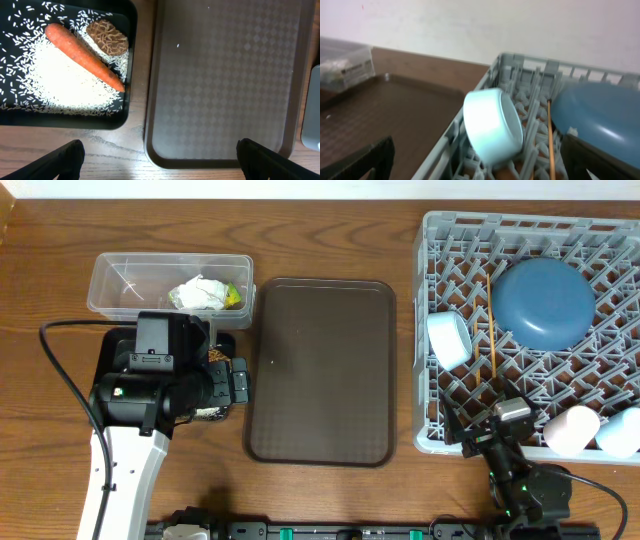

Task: Sort waste into correct bins and load items into the dishwasher rack

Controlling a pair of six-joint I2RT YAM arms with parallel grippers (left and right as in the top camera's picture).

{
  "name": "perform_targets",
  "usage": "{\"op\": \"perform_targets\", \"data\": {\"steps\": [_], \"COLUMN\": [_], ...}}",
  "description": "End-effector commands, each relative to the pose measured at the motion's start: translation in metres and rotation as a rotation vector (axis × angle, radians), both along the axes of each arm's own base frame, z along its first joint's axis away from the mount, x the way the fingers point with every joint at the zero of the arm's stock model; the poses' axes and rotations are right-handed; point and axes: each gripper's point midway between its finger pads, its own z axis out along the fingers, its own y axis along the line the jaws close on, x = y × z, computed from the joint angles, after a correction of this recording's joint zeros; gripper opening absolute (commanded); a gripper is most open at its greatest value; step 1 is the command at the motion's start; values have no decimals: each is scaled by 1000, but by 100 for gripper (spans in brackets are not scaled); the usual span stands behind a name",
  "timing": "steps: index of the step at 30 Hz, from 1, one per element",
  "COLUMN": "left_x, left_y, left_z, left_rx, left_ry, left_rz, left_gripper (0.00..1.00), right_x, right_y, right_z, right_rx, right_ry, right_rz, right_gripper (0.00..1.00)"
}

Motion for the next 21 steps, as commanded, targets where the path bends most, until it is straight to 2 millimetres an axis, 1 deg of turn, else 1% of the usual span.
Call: {"op": "perform_targets", "data": {"steps": [1, 3, 7, 21], "left_x": [0, 0, 0, 0], "left_y": [-1, -1, -1, -1], "left_z": [1, 1, 1, 1], "left_rx": [-6, -6, -6, -6], "left_ry": [1, 1, 1, 1], "left_rz": [-1, -1, -1, -1], "left_gripper": [98, 98, 98, 98], "right_x": [3, 3, 3, 3], "right_y": [-1, -1, -1, -1], "right_z": [-6, -3, -7, -7], "right_rx": [0, 2, 0, 0], "right_ry": [-18, -28, -13, -13], "right_rz": [-3, -1, -5, -6], "right_gripper": [99, 99, 99, 99]}}
